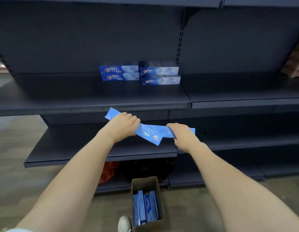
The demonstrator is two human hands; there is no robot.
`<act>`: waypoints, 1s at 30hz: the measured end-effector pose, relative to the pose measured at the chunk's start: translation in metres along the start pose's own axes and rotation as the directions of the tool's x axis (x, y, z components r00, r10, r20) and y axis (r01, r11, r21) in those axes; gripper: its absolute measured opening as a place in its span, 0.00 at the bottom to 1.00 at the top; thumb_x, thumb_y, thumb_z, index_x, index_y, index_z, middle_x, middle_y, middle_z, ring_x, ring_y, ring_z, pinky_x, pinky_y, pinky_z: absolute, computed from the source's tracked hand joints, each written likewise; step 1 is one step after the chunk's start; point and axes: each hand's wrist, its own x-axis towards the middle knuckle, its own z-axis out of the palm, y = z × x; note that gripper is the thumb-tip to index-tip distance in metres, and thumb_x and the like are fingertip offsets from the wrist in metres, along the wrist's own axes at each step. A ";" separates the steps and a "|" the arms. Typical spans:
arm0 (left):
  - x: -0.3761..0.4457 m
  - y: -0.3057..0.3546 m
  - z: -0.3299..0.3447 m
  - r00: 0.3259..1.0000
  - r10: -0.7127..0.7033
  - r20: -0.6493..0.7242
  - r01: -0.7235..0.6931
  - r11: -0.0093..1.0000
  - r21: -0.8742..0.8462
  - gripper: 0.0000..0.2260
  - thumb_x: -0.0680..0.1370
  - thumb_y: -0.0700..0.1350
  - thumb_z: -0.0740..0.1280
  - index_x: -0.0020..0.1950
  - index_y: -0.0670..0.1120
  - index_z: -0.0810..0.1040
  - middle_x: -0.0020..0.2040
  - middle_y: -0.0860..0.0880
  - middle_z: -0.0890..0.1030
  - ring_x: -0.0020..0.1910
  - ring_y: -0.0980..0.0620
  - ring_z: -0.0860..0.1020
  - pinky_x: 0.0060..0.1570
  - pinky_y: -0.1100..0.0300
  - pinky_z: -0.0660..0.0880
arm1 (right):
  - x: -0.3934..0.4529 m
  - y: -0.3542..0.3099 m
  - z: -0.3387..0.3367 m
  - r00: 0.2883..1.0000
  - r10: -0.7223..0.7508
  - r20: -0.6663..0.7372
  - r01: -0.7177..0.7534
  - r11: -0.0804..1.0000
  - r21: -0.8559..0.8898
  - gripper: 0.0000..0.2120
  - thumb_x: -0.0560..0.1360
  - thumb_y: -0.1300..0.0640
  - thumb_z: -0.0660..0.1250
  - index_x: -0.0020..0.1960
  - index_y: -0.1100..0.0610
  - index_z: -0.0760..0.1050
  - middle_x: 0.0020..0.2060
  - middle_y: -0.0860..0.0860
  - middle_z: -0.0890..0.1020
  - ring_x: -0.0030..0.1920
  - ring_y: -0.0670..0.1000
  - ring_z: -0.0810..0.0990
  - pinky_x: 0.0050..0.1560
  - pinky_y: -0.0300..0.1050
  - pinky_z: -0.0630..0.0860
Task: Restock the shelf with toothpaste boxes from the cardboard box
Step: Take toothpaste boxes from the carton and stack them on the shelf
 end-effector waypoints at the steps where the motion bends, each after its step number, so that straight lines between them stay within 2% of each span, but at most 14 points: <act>1: 0.000 -0.009 -0.010 0.999 -0.034 -0.001 0.034 0.999 0.010 0.18 0.67 0.60 0.73 0.45 0.47 0.80 0.36 0.52 0.79 0.33 0.52 0.78 0.34 0.61 0.72 | 0.004 -0.002 -0.007 1.000 -0.006 -0.016 0.006 1.000 -0.003 0.22 0.71 0.70 0.60 0.62 0.55 0.69 0.55 0.53 0.77 0.53 0.56 0.76 0.52 0.47 0.73; 5: 0.004 -0.040 -0.017 0.989 -0.143 -0.026 0.143 0.990 -0.009 0.17 0.80 0.56 0.59 0.59 0.44 0.70 0.52 0.49 0.77 0.49 0.49 0.77 0.48 0.58 0.70 | 0.023 -0.005 -0.030 0.995 0.012 -0.099 -0.012 1.000 -0.003 0.23 0.72 0.69 0.61 0.64 0.55 0.68 0.57 0.53 0.77 0.55 0.57 0.76 0.56 0.49 0.72; 9: 0.013 -0.064 -0.015 0.969 -0.248 -0.013 0.248 0.969 0.015 0.17 0.80 0.57 0.58 0.59 0.45 0.69 0.53 0.50 0.76 0.49 0.50 0.77 0.47 0.60 0.69 | 0.047 -0.005 -0.048 0.992 -0.016 -0.124 0.014 1.000 -0.016 0.25 0.74 0.68 0.61 0.69 0.56 0.65 0.61 0.53 0.75 0.59 0.56 0.74 0.60 0.48 0.71; 13: 0.027 -0.087 -0.001 0.957 -0.291 -0.004 0.291 0.956 -0.026 0.19 0.80 0.57 0.59 0.61 0.43 0.70 0.54 0.49 0.78 0.50 0.50 0.78 0.49 0.59 0.71 | 0.077 -0.008 -0.059 0.991 -0.033 -0.128 0.026 0.998 -0.053 0.27 0.75 0.68 0.61 0.72 0.56 0.62 0.63 0.54 0.73 0.61 0.57 0.73 0.62 0.48 0.69; 15: 0.033 -0.099 0.007 0.949 -0.314 0.008 0.315 0.948 -0.041 0.21 0.76 0.58 0.65 0.59 0.42 0.74 0.50 0.49 0.80 0.46 0.50 0.80 0.46 0.59 0.74 | 0.094 -0.010 -0.061 0.992 -0.042 -0.119 0.033 0.996 -0.078 0.28 0.75 0.68 0.61 0.73 0.56 0.61 0.64 0.54 0.73 0.61 0.57 0.72 0.62 0.48 0.69; 18: 0.040 -0.118 0.026 0.946 -0.322 0.030 0.323 0.946 -0.038 0.24 0.61 0.58 0.79 0.46 0.41 0.82 0.37 0.48 0.82 0.33 0.50 0.81 0.33 0.59 0.76 | 0.118 -0.013 -0.063 0.994 -0.023 -0.103 0.014 0.996 -0.088 0.29 0.75 0.67 0.60 0.74 0.56 0.58 0.66 0.55 0.71 0.64 0.57 0.71 0.64 0.47 0.67; 20: 0.044 -0.129 0.042 0.955 -0.297 -0.018 0.296 0.953 -0.064 0.27 0.51 0.58 0.82 0.40 0.41 0.83 0.30 0.48 0.81 0.26 0.50 0.79 0.25 0.62 0.73 | 0.134 -0.017 -0.064 0.996 -0.004 -0.087 -0.003 0.996 -0.086 0.30 0.76 0.67 0.60 0.75 0.56 0.56 0.68 0.55 0.69 0.66 0.57 0.69 0.66 0.47 0.65; 22: 0.046 -0.136 0.049 0.957 -0.291 0.003 0.290 0.952 -0.097 0.28 0.49 0.58 0.83 0.39 0.42 0.83 0.30 0.49 0.81 0.25 0.50 0.78 0.23 0.63 0.72 | 0.150 -0.020 -0.064 0.999 0.007 -0.047 -0.011 0.997 -0.077 0.30 0.77 0.66 0.60 0.76 0.57 0.55 0.70 0.56 0.66 0.68 0.58 0.67 0.68 0.47 0.64; 23: 0.047 -0.139 0.048 0.953 -0.299 0.047 0.302 0.947 -0.106 0.28 0.52 0.60 0.82 0.43 0.42 0.83 0.33 0.48 0.82 0.28 0.50 0.79 0.25 0.63 0.72 | 0.157 -0.022 -0.065 1.000 0.013 -0.017 -0.014 0.998 -0.065 0.30 0.77 0.65 0.60 0.76 0.56 0.54 0.71 0.57 0.65 0.68 0.59 0.66 0.68 0.48 0.64; 24: 0.048 -0.141 0.049 0.949 -0.300 0.099 0.311 0.942 -0.125 0.29 0.60 0.61 0.78 0.51 0.41 0.82 0.40 0.47 0.83 0.35 0.49 0.81 0.30 0.61 0.74 | 0.165 -0.023 -0.065 1.000 0.015 0.011 -0.015 0.999 -0.052 0.30 0.78 0.65 0.60 0.76 0.56 0.54 0.71 0.57 0.64 0.69 0.59 0.66 0.69 0.49 0.64; 26: 0.053 -0.147 0.060 0.933 -0.333 0.135 0.352 0.923 -0.154 0.28 0.76 0.59 0.64 0.68 0.42 0.70 0.59 0.46 0.78 0.55 0.47 0.78 0.47 0.56 0.73 | 0.178 -0.027 -0.067 0.999 0.010 0.050 -0.008 0.999 -0.034 0.29 0.78 0.64 0.60 0.76 0.56 0.54 0.72 0.56 0.63 0.70 0.59 0.65 0.69 0.49 0.65; 28: 0.058 -0.153 0.066 0.937 -0.314 0.155 0.341 0.919 -0.197 0.27 0.80 0.58 0.58 0.73 0.43 0.62 0.67 0.46 0.72 0.63 0.46 0.72 0.53 0.55 0.71 | 0.190 -0.030 -0.071 0.996 0.002 0.087 0.001 0.999 -0.035 0.29 0.79 0.63 0.60 0.76 0.56 0.54 0.73 0.56 0.62 0.71 0.58 0.64 0.69 0.48 0.64; 30: 0.061 -0.161 0.072 0.948 -0.280 0.153 0.308 0.928 -0.208 0.27 0.80 0.58 0.56 0.74 0.43 0.60 0.69 0.46 0.69 0.66 0.46 0.70 0.56 0.54 0.71 | 0.200 -0.032 -0.075 0.991 0.009 0.131 -0.003 0.999 -0.043 0.28 0.79 0.62 0.59 0.76 0.55 0.54 0.73 0.55 0.62 0.71 0.58 0.64 0.69 0.48 0.64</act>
